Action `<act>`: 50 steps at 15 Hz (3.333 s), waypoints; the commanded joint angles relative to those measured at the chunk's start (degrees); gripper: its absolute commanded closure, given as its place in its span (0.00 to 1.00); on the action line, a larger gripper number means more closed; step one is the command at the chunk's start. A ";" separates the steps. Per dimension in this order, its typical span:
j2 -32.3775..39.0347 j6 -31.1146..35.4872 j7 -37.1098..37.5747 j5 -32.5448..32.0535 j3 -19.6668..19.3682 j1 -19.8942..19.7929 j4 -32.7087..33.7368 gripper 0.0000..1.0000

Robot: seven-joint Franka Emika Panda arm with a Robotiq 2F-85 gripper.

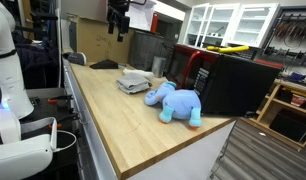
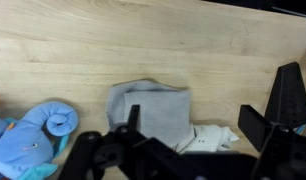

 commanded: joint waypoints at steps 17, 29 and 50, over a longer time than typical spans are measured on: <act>14.65 42.07 8.48 2.88 13.48 5.52 -16.02 0.00; 35.40 54.55 26.11 -18.82 15.41 1.04 -6.35 0.00; 18.61 32.93 10.09 -19.22 14.38 0.34 -19.44 0.96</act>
